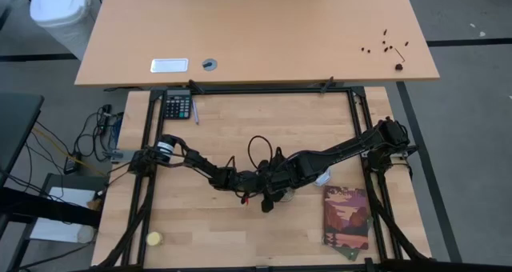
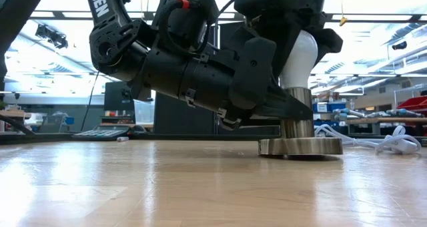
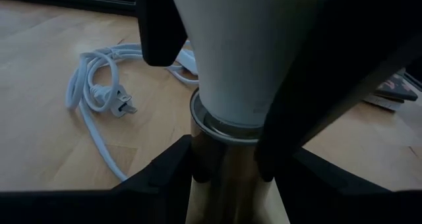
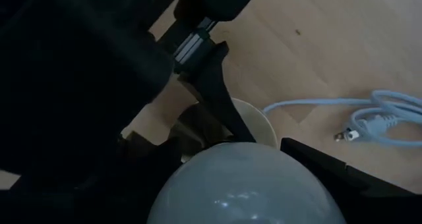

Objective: Screw lightbulb
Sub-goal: Insert the lightbulb into the lamp socket

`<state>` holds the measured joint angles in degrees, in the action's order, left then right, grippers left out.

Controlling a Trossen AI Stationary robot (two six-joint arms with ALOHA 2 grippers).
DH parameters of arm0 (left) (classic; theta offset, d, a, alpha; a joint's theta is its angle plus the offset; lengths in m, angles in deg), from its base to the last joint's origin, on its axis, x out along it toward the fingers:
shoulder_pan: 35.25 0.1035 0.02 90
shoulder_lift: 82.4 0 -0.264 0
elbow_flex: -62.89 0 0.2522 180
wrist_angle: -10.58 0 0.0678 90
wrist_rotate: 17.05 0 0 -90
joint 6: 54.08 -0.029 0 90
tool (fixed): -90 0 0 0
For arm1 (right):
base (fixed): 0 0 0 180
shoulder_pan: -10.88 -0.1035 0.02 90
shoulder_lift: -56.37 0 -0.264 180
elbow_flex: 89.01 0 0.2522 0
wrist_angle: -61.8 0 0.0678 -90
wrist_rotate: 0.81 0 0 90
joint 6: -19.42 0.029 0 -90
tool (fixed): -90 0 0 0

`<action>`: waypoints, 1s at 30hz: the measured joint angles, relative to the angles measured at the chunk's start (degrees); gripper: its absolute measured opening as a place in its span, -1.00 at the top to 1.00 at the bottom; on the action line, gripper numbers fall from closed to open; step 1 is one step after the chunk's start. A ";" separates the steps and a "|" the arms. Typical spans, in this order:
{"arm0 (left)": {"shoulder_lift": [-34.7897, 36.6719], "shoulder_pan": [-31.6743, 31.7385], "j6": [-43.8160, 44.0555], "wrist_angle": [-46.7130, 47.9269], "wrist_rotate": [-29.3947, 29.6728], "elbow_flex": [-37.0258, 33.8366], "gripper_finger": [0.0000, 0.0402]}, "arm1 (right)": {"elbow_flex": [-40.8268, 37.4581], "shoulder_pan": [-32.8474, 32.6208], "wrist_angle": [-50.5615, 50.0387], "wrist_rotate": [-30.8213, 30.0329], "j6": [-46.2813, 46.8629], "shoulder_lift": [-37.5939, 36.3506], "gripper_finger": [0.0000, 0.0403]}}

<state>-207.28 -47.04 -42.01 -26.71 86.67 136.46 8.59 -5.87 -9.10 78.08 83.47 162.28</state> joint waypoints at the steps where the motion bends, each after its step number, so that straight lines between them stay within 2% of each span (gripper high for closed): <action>1: 0.00 0.00 -0.04 -0.02 0.00 0.00 0.06 | 0.00 0.00 0.03 0.04 -0.70 0.00 -0.32; 5: 0.00 0.08 -0.95 0.00 0.00 0.00 0.06 | 0.00 -0.04 0.35 0.46 -6.94 0.06 -0.42; 10: 0.00 0.17 -0.98 -0.19 0.13 0.00 0.06 | 0.57 0.44 0.20 2.32 -16.02 0.16 -0.65; 16: 0.00 0.20 -1.22 -0.57 0.13 0.07 0.06 | 2.41 1.98 -2.19 4.87 -19.64 -0.11 -0.94; 30: 0.07 0.22 -1.61 0.04 -0.13 0.09 0.06 | 9.09 2.33 -8.92 1.88 -25.74 -0.46 -0.93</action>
<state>-207.22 -46.82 -43.62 -26.67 86.53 136.55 17.67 -3.54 -18.03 79.96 57.73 161.82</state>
